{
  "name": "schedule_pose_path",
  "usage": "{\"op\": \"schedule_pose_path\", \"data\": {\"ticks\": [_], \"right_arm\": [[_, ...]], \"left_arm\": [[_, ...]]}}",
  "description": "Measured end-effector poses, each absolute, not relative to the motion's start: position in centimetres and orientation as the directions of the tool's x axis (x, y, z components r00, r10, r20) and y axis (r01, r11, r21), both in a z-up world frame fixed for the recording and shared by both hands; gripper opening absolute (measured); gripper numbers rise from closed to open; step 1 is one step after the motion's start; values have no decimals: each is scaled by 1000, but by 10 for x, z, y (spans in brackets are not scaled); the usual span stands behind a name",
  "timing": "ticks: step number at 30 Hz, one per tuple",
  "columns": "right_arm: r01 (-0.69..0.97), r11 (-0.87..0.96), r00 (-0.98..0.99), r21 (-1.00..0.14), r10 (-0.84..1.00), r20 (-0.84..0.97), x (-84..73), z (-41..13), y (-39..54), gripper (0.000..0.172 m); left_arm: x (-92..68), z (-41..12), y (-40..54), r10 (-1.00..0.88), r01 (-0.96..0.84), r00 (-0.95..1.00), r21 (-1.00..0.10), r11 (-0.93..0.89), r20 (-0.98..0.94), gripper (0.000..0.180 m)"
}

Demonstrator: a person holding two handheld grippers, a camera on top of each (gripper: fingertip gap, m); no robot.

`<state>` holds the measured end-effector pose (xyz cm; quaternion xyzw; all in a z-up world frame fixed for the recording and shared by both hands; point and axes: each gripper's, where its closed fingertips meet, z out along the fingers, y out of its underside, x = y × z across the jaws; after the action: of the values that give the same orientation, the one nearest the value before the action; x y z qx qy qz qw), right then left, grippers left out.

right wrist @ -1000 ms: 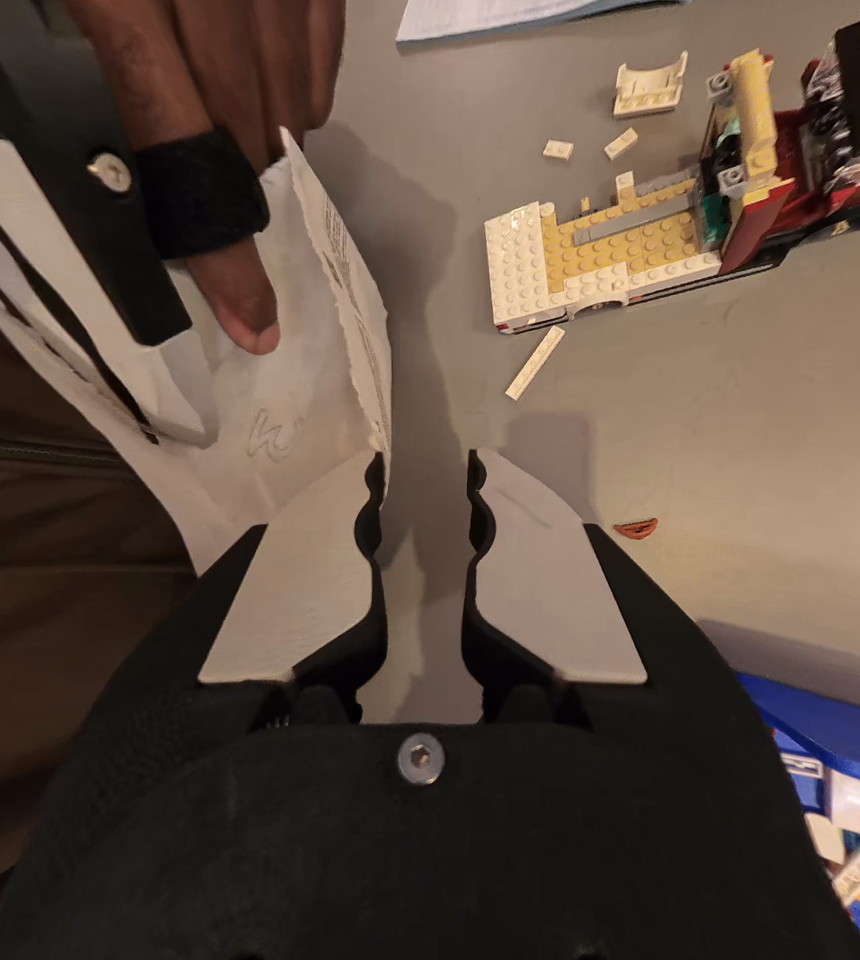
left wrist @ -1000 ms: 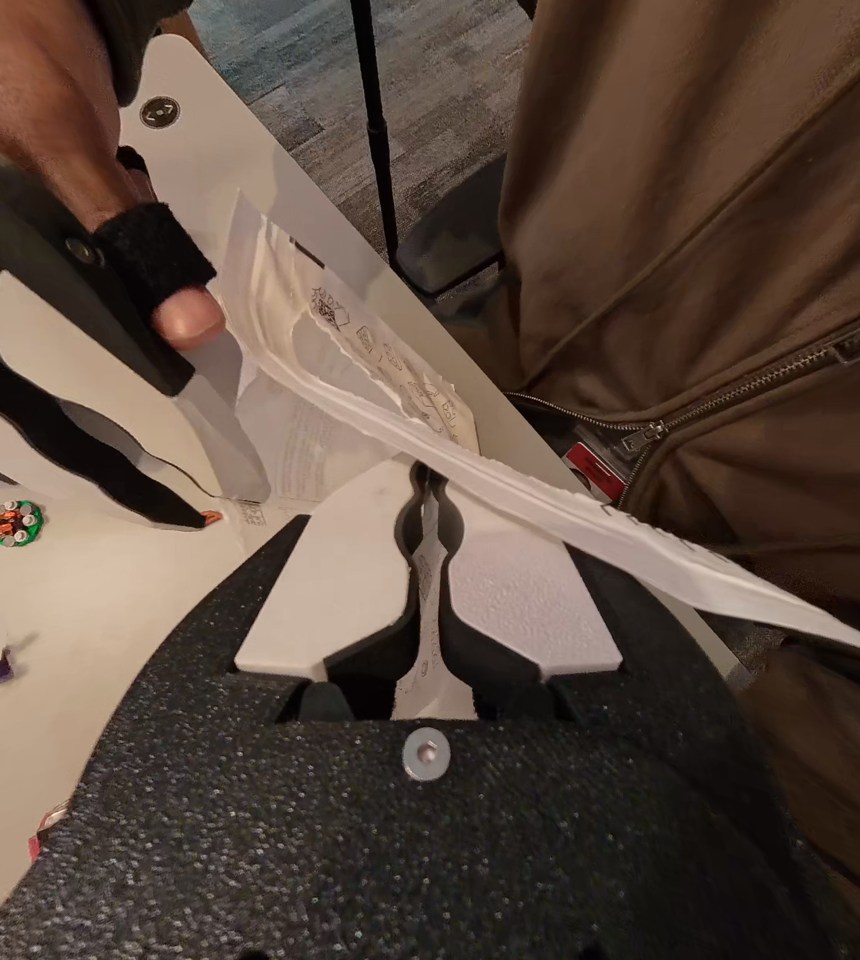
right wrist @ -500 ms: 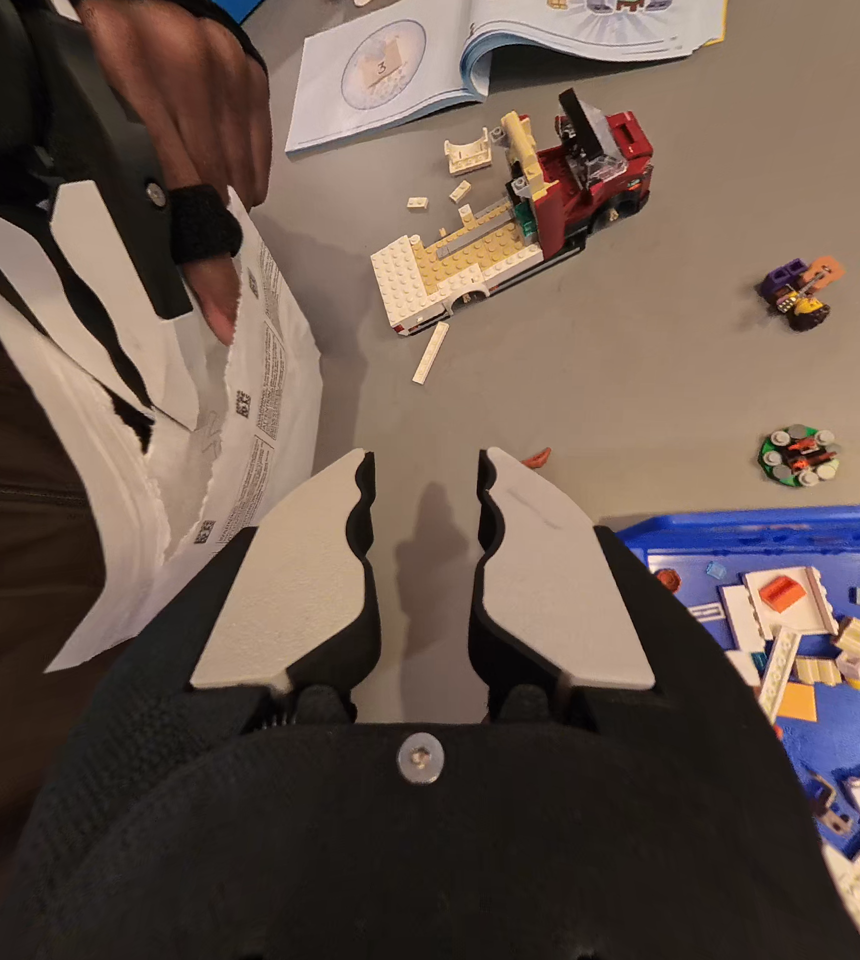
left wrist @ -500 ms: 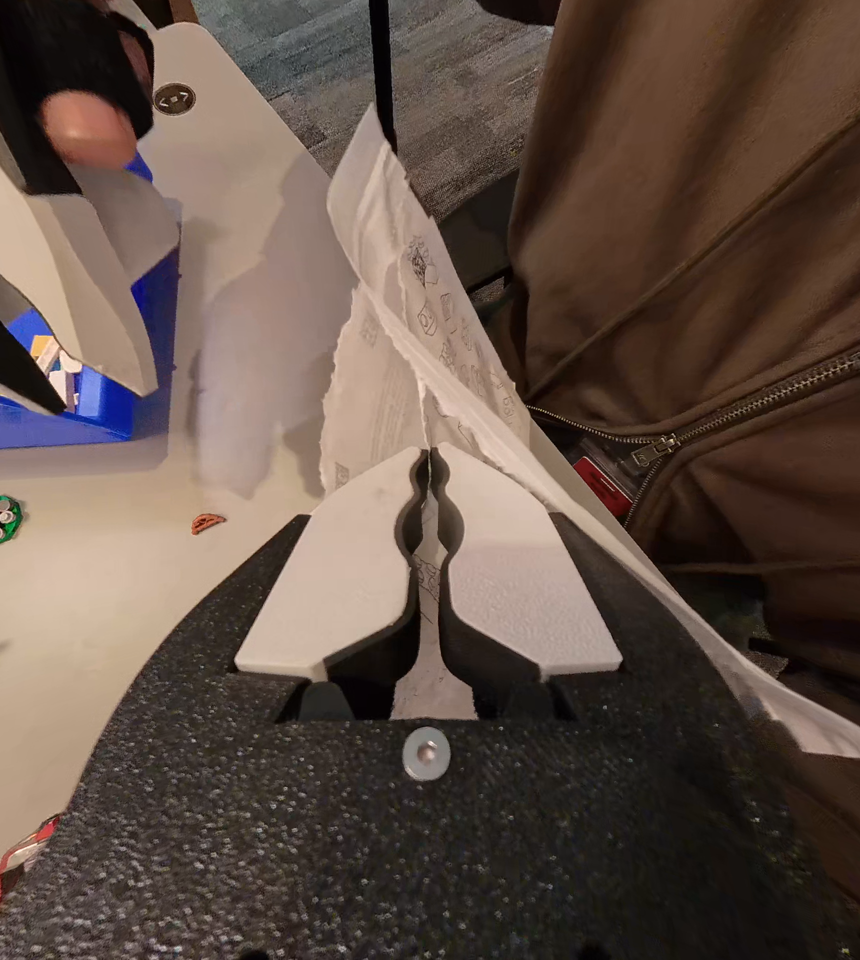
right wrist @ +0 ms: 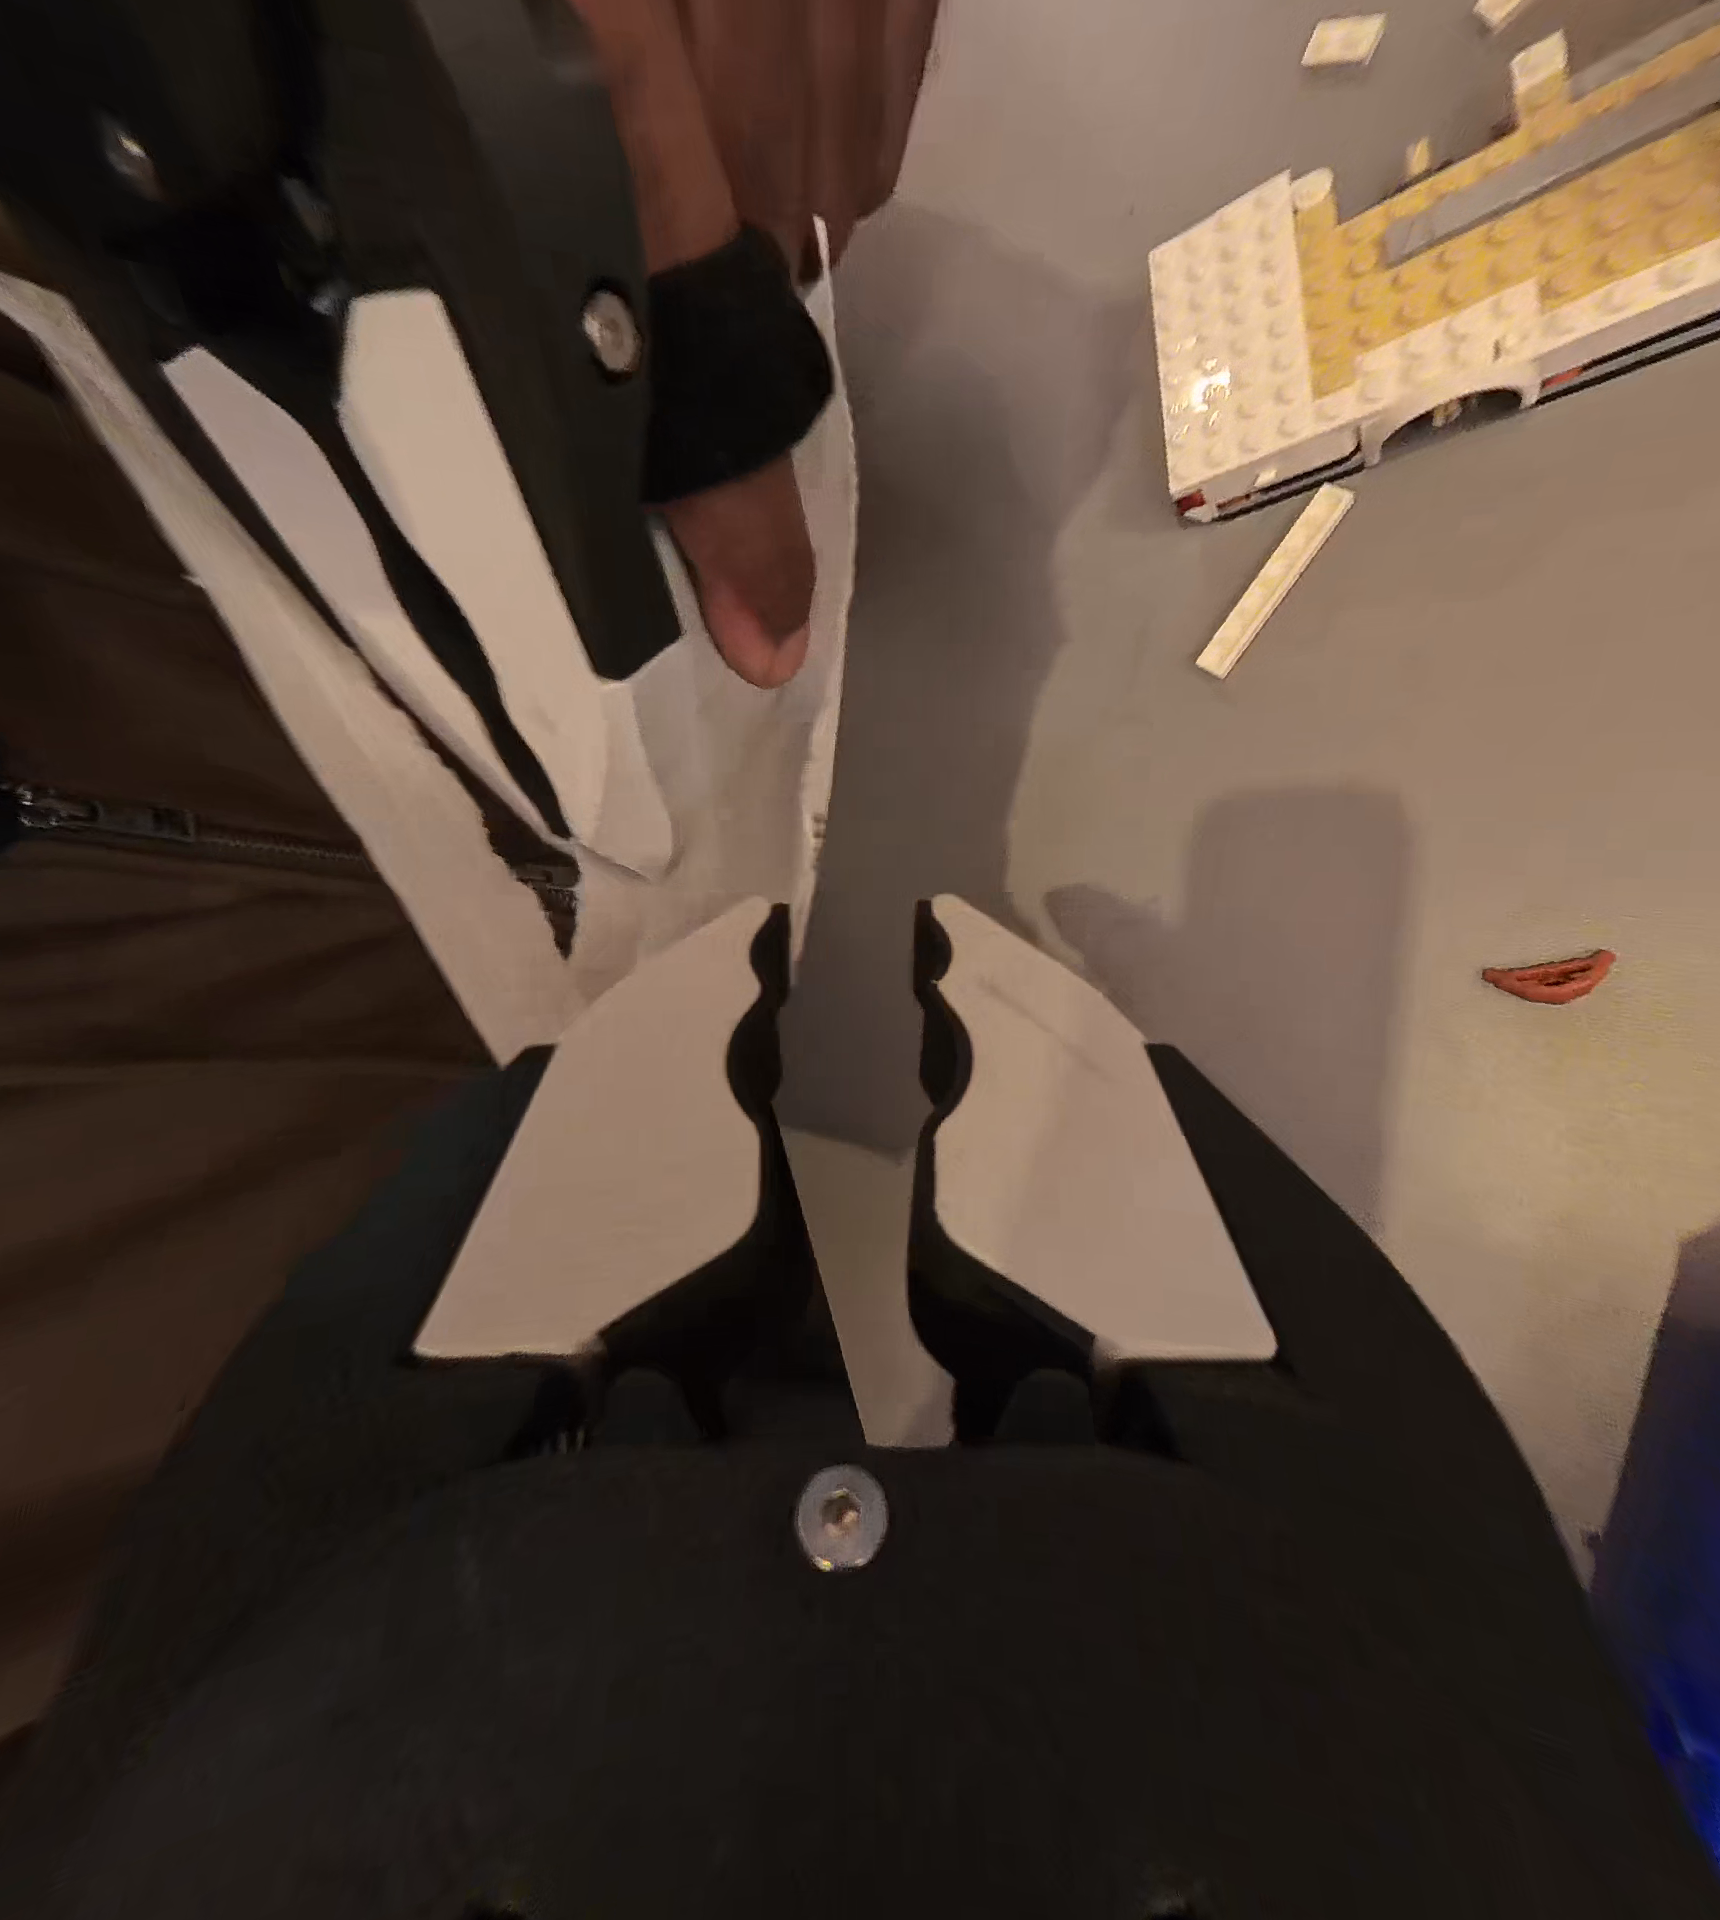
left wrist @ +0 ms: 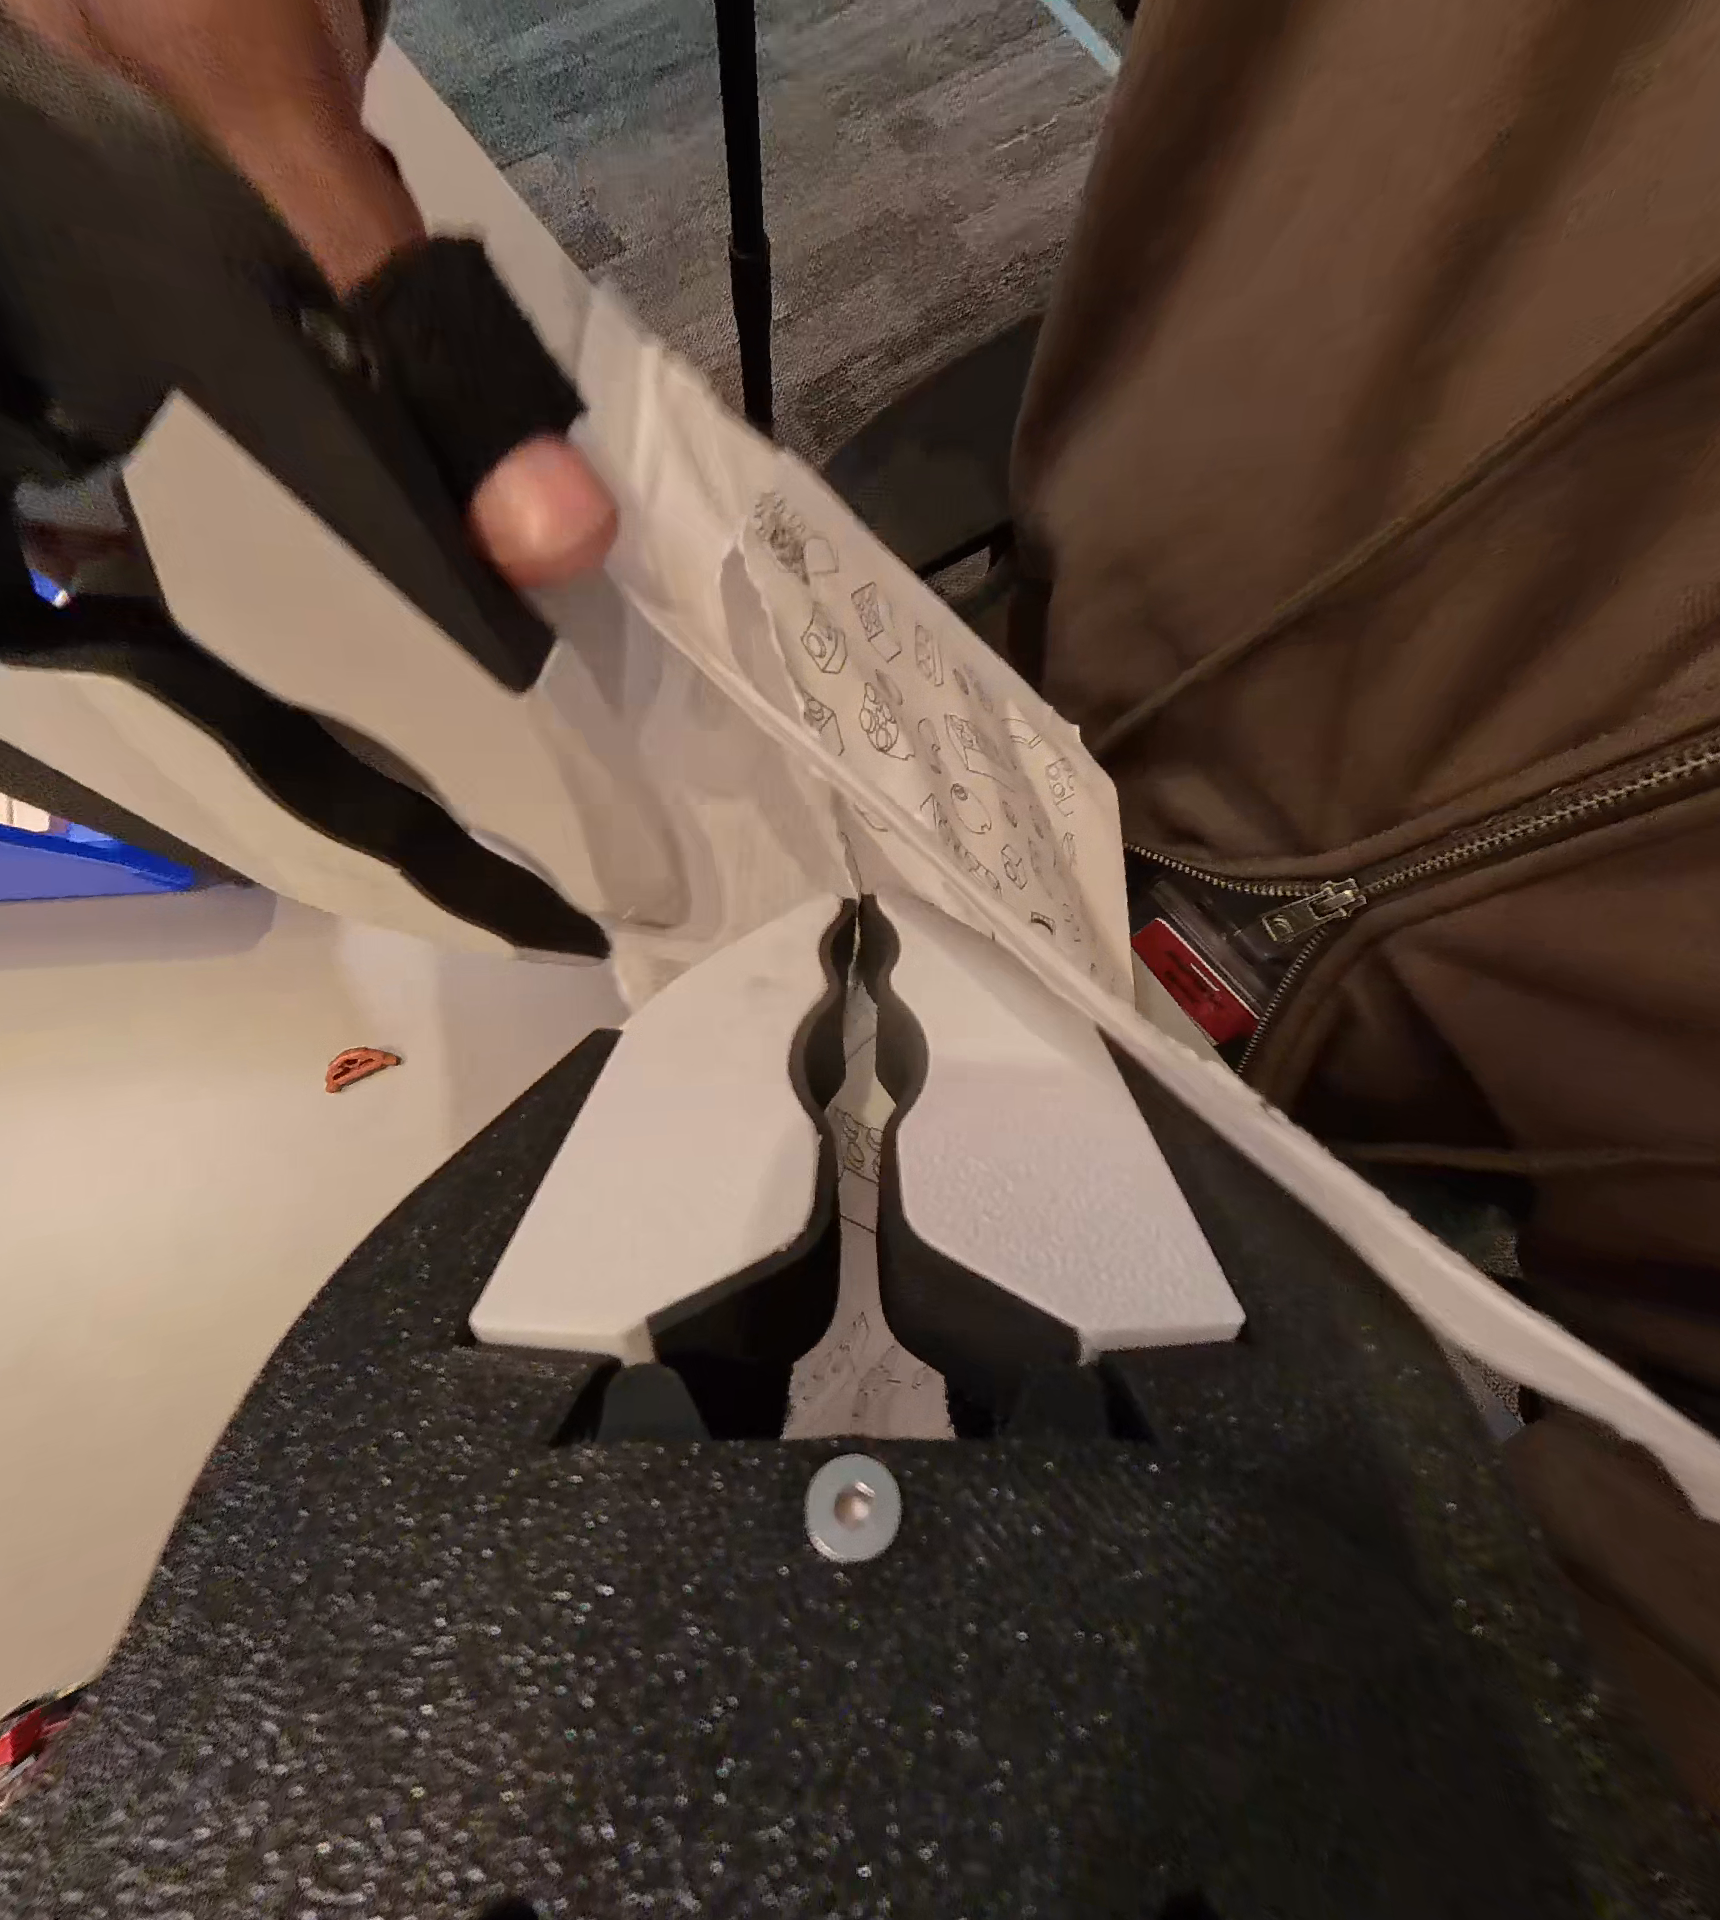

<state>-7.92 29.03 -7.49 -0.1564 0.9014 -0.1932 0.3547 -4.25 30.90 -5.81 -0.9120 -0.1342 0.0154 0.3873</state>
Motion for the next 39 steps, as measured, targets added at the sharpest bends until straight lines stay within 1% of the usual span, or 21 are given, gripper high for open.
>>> {"op": "schedule_pose_path", "data": {"ticks": [2,3,6,11,12,18,20,23,26,33,39], "right_arm": [[-160,880,-705,-447,-419,-572,-83,-84,289,1],[-163,881,-709,-445,-418,-568,-86,-87,288,0],[-173,879,-725,-445,-419,-547,-94,-94,287,0],[-126,883,-730,-452,-391,-560,-108,-97,282,0],[-126,882,-729,-453,-392,-561,-109,-97,282,0],[-172,867,-720,-468,-435,-541,-106,-99,284,0],[-186,860,-714,-475,-451,-536,-105,-97,285,0],[-203,853,-709,-481,-467,-528,-103,-96,288,0],[-217,851,-715,-479,-472,-515,-103,-96,290,0],[-250,845,-739,-473,-482,-472,-102,-95,293,0],[-335,825,-771,-455,-518,-371,-100,-99,296,0]], "left_arm": [[-41,-57,309,252,231,964,-719,-656,80,0],[-40,-56,309,249,231,965,-723,-651,84,0],[-36,-53,309,224,225,969,-744,-630,103,0],[-35,-49,305,208,224,971,-770,-597,121,0],[-36,-50,304,212,232,969,-771,-593,128,2],[-41,-55,299,239,260,961,-762,-593,141,1],[-43,-57,297,258,270,956,-754,-599,138,5],[-46,-60,294,284,286,949,-742,-606,134,18],[-49,-61,293,306,300,943,-737,-606,133,28],[-55,-59,286,358,335,924,-733,-593,132,39],[-57,-54,286,379,340,917,-737,-584,123,48]]}}
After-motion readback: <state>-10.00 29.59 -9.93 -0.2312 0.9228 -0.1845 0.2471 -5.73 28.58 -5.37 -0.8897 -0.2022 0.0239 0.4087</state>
